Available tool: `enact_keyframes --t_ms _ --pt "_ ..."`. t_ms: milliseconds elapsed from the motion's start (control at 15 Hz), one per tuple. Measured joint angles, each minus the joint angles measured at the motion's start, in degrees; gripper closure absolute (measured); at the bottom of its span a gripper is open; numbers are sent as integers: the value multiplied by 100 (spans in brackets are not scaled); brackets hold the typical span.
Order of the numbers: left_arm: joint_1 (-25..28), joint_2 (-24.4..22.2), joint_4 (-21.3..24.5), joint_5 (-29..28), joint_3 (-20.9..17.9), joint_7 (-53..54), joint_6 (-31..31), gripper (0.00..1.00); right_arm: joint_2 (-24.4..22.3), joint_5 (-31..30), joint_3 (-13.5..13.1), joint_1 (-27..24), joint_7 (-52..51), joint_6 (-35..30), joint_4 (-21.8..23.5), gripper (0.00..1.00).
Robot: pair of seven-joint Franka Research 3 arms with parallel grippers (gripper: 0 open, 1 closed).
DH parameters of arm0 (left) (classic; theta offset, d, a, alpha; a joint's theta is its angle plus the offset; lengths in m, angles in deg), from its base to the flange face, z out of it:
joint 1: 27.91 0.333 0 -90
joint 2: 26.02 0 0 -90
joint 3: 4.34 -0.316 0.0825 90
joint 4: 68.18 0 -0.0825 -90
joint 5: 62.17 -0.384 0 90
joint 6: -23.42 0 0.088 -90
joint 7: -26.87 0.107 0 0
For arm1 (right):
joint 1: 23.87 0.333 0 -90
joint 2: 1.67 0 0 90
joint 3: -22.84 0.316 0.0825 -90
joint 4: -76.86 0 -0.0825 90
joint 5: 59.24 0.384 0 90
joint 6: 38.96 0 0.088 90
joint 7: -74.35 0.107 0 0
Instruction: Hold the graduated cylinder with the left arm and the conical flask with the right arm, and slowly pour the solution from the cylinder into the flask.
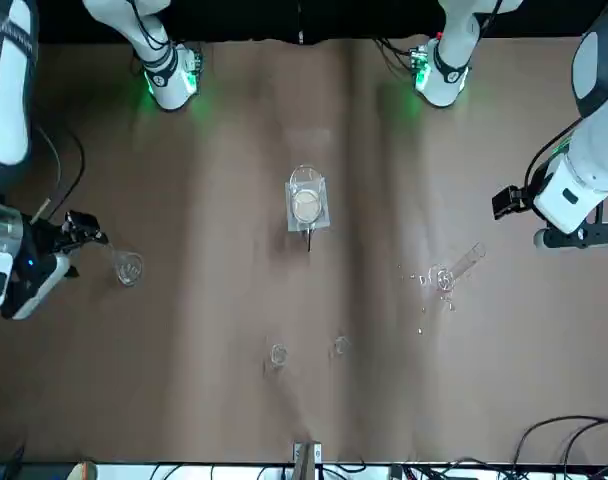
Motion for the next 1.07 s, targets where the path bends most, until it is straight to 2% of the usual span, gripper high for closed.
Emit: enact_keyframes --t_ms 200,333,467,600,733,867,933,1067 --pt "3 0 -2 0 0 2 0 0 -257 -126 -24 2 916 -296 19 1" --pt "5 0 -3 0 0 3 0 0 -432 -563 4 50 1649 -432 34 0" --pt "6 0 -4 0 0 5 0 0 -658 -844 13 174 1939 -430 206 0" --pt "6 0 -7 0 0 10 0 0 -1038 -916 15 238 2049 -29 787 0" --pt "6 0 -11 0 0 16 0 0 -1549 -943 9 240 2076 657 1699 0" --pt "6 0 -15 0 0 56 0 0 -1948 -952 5 240 2118 966 2365 0" --pt "6 0 -16 0 0 83 -3 0 -2083 -954 7 240 2241 964 2523 0" --pt "6 0 -18 0 0 140 -55 0 -2418 -959 11 242 2707 568 2553 0"
